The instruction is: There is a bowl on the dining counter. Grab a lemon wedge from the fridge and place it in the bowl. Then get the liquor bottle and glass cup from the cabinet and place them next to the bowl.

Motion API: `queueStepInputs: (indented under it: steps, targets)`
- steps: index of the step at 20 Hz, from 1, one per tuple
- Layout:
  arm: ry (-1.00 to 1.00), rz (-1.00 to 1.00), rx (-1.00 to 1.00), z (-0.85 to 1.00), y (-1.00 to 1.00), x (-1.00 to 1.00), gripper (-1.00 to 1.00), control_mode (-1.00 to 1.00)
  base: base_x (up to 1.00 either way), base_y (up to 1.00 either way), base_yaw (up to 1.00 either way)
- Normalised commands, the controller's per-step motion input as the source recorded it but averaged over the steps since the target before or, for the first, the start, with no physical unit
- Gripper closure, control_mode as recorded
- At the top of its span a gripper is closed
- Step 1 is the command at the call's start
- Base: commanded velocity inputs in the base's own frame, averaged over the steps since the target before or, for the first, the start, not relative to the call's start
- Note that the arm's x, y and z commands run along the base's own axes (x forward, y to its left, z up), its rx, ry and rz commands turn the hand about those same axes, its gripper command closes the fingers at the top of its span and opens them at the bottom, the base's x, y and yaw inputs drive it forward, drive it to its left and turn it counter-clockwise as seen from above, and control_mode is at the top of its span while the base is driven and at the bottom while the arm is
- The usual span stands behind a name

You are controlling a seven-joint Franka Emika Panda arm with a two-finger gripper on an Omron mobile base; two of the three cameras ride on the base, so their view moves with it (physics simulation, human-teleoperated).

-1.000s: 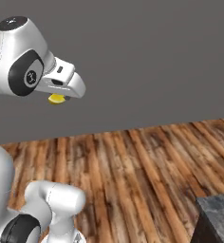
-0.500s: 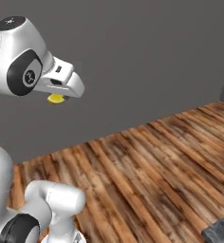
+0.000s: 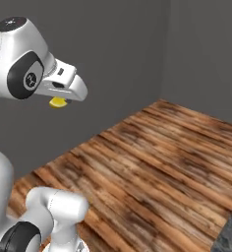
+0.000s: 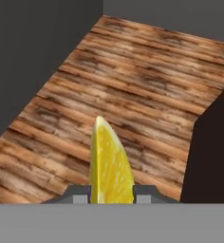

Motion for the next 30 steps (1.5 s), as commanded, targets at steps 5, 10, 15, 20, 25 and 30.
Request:
queueStepInputs:
  steps: [5, 10, 15, 20, 25, 30]
  targets:
    - [0.0, 0.0, 0.0, 0.0, 0.0, 0.0, 1.0, 1.0, 0.96, 0.21, -0.56]
    - [0.0, 0.0, 0.0, 0.0, 0.0, 0.0, 1.0, 1.0, 0.95, 0.37, -0.56]
    - [0.0, 0.0, 0.0, 0.0, 0.0, 0.0, 1.0, 1.0, 0.89, 0.39, -0.57]
    - [0.0, 0.0, 0.0, 0.0, 0.0, 0.0, 1.0, 1.0, 0.89, 0.57, -0.55]
    - [0.0, 0.0, 0.0, 0.0, 0.0, 0.0, 1.0, 1.0, 0.88, 0.67, -0.53]
    - [0.0, 0.0, 0.0, 0.0, 0.0, 0.0, 1.0, 1.0, 0.83, 0.7, -0.51]
